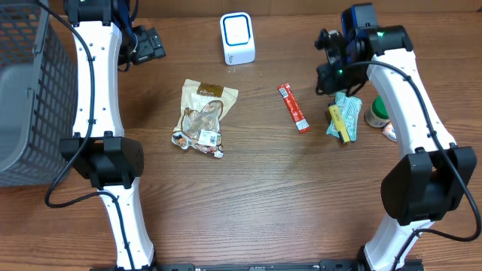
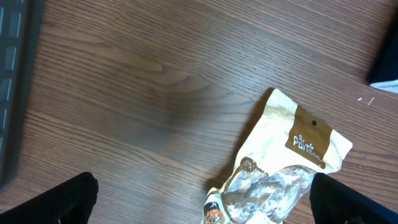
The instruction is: Scan the item barcode
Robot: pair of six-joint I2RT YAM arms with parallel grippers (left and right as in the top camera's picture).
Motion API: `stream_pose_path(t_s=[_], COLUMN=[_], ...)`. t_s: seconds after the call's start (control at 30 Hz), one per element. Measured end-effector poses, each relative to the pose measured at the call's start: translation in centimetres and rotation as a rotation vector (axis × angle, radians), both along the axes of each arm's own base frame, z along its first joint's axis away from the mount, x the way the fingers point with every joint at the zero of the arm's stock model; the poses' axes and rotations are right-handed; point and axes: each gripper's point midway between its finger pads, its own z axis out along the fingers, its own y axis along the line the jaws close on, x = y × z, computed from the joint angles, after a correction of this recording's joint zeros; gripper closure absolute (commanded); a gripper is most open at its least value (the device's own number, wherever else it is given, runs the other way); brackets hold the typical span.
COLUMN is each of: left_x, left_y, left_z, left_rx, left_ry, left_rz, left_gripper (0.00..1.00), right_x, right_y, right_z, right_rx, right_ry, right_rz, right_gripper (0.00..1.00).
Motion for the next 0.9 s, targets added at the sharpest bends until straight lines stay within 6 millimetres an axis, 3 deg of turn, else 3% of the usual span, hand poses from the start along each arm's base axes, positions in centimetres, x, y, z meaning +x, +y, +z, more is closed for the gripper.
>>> stream_pose_path(t_s=[0.13,0.23,0.47,0.7,0.9], left_x=[0.0,0.0,0.0,0.0,0.0], left_y=[0.0,0.0,0.0,0.0,0.0], left_z=[0.0,0.0,0.0,0.0,0.0], left_rx=[0.000,0.000,0.000,0.000,0.000], left_ry=[0.000,0.000,0.000,0.000,0.000], left_rz=[0.000,0.000,0.000,0.000,0.000], left_gripper=[0.00,0.00,0.00,0.00,0.00], right_x=[0.5,0.2,-0.3,-1.2,-1.6], right_y=[1.7,2.3,3.7,4.9,5.2], right_z=[-0.4,-1.6,-6.2,-11.6,-13.4], right_rx=[0.062,0.083,0.081,-0.066,-0.151], right_ry=[-0.023,-0.002,0.079,0.159,0.157], right_rz=[0.018,0.021,0.018,0.039,0.034], right_gripper=[0.57,0.57,0.57,0.54,0.55])
